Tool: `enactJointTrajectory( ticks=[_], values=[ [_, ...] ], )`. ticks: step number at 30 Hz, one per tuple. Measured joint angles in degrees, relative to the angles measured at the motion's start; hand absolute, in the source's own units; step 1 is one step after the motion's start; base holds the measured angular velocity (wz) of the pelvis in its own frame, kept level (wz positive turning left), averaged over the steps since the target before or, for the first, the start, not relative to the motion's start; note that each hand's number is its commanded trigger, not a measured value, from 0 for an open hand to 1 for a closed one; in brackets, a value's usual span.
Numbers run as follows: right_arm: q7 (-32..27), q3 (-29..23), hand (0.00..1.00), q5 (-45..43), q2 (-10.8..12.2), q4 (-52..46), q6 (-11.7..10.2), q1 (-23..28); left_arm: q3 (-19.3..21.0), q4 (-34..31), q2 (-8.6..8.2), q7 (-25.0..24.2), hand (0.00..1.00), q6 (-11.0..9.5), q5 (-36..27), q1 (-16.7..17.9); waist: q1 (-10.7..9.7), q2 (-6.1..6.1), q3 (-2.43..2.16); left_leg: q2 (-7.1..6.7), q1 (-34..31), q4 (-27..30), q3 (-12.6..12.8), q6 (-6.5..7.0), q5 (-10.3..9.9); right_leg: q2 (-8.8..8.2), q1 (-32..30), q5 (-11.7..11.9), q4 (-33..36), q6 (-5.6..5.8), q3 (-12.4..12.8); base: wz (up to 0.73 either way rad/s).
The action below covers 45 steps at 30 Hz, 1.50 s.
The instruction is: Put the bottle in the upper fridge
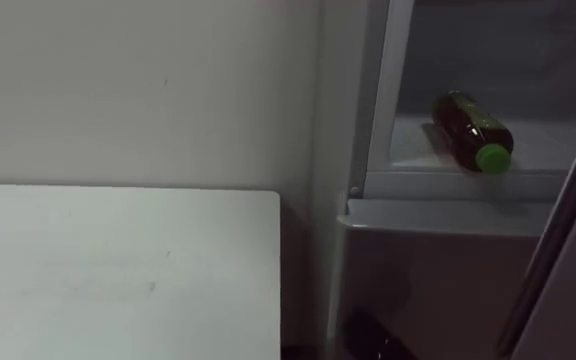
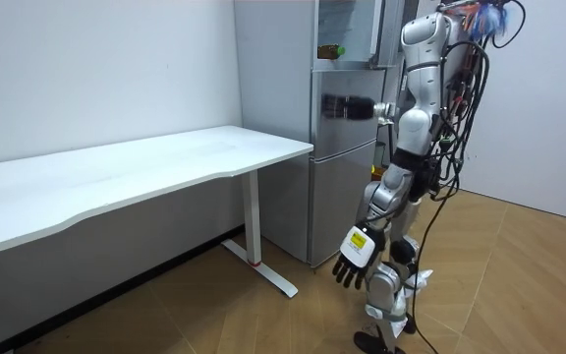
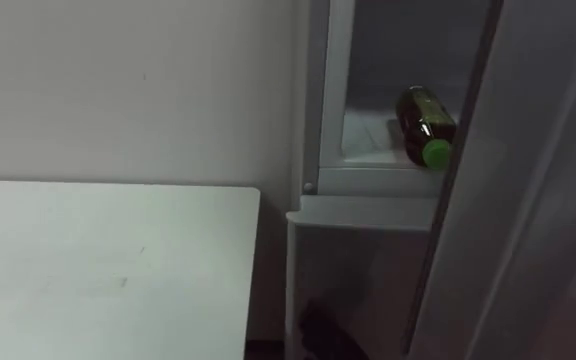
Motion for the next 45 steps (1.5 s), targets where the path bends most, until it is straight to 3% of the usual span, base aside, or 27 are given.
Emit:
enactJointTrajectory(
  ticks=[2,9,18,24,26,31,37,43,45],
  values=[
    [0.4,0.3,0.00,-4.1,-0.9,1.0,1.3,0.9,0.5,-1.2,0.43,-1.0,0.00,0.5,1.0,0.2,0.3,-0.03,-0.02,0.02,-0.2,0.0,0.1,0.00,0.0,-0.02,0.0,0.0,0.4,-0.03,-0.3,0.00],
    [0.8,0.2,0.00,-8.1,-1.8,7.6,1.7,2.2,1.2,-5.9,1.18,-2.1,0.00,0.9,1.4,1.0,0.5,-0.20,-0.10,-0.03,0.0,0.1,-0.2,0.00,0.0,-0.13,0.5,-0.1,0.3,-0.02,-0.8,0.03],
    [-5.9,-6.6,0.00,-8.0,-2.4,14.4,1.7,3.9,1.5,-7.9,1.25,-1.4,0.00,2.3,1.3,2.7,-1.4,-0.85,-0.14,-0.14,0.7,0.0,-1.0,0.00,0.0,-0.11,1.4,-0.1,-0.4,0.05,-0.9,0.05],
    [-14.3,-15.7,0.00,-8.0,-2.3,15.9,1.7,4.2,6.0,-8.1,1.25,-0.3,0.00,2.3,1.4,4.0,-3.8,-1.41,-0.04,-0.15,1.7,-0.4,-1.0,-0.01,0.0,-0.10,2.1,-0.3,-0.5,0.04,-0.8,0.00],
    [-18.4,-20.6,0.00,-7.2,-2.4,15.7,1.8,4.2,9.3,-9.2,1.18,0.1,0.00,2.5,1.3,5.3,-4.5,-1.71,-0.11,-0.19,2.0,-0.6,-1.0,-0.05,0.0,-0.14,2.1,-0.6,-0.2,0.04,-0.8,0.00],
    [-28.8,-30.0,0.00,-6.8,-2.8,11.6,1.7,4.0,12.1,-9.1,1.19,1.0,0.00,2.6,0.9,6.6,-5.9,-1.98,-0.09,-0.30,2.2,-1.0,-0.9,-0.07,0.1,-0.17,2.0,-0.8,-0.1,0.12,-0.6,0.00],
    [-40.7,-31.8,0.00,-8.8,-6.4,4.0,1.2,3.6,12.3,-9.6,1.22,2.1,0.00,2.1,1.0,6.8,-7.0,-2.37,0.11,-0.47,2.3,-1.4,-0.8,-0.06,0.1,-0.16,1.8,-0.9,-0.2,0.19,-0.5,-0.01],
    [-51.1,-36.9,0.00,-15.1,-7.4,-5.0,0.7,0.8,12.4,-10.1,1.15,2.8,0.00,1.7,1.4,7.0,-6.7,-3.06,0.23,-0.86,2.2,-1.5,-0.2,-0.06,0.1,-0.08,1.3,-1.4,0.7,0.31,-0.1,-0.02],
    [-53.7,-38.0,0.00,-17.9,-7.5,-6.7,-0.6,-0.9,12.4,-9.6,1.12,3.1,0.00,1.4,1.4,7.0,-6.6,-3.04,0.33,-0.87,2.4,-1.5,-0.2,-0.06,0.1,-0.05,1.9,-1.4,0.6,0.31,-0.3,0.00]
  ],
)
